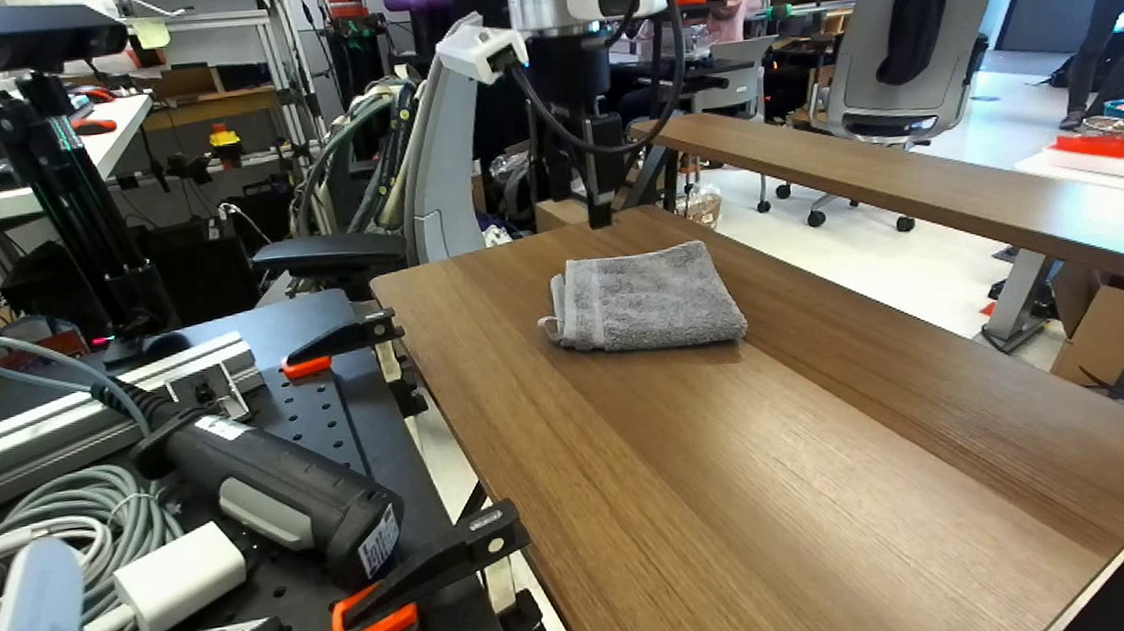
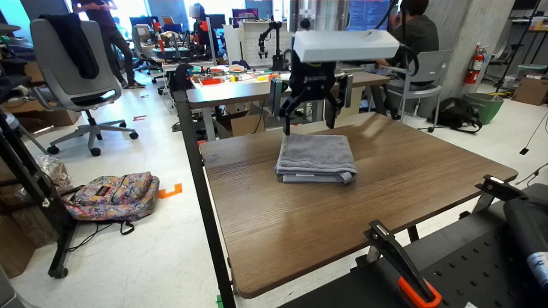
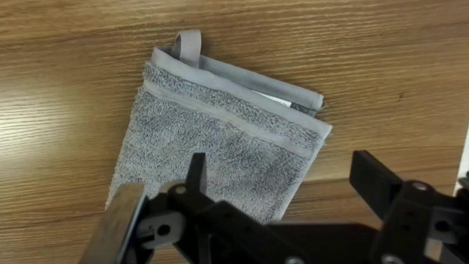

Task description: Move the towel to the right

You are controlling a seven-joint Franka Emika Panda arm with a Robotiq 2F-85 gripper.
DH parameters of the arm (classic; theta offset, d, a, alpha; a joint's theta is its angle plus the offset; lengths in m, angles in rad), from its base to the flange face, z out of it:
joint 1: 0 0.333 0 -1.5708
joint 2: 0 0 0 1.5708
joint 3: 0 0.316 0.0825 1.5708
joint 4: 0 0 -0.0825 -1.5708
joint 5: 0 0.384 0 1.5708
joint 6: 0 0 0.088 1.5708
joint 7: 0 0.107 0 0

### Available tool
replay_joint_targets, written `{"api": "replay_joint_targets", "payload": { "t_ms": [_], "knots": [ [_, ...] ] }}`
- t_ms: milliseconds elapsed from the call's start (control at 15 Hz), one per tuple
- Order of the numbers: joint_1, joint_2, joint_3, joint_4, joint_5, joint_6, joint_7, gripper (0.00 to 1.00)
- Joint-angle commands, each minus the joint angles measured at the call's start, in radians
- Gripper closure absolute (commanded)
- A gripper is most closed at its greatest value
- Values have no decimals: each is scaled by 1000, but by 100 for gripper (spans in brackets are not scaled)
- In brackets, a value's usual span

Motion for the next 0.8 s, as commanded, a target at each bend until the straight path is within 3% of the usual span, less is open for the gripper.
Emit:
{"api": "replay_joint_targets", "payload": {
  "t_ms": [0, 733],
  "knots": [
    [52, 114, -60, 112, 14, 13, 38, 0],
    [46, 274, -119, 221, 79, 16, 21, 0]
  ]
}}
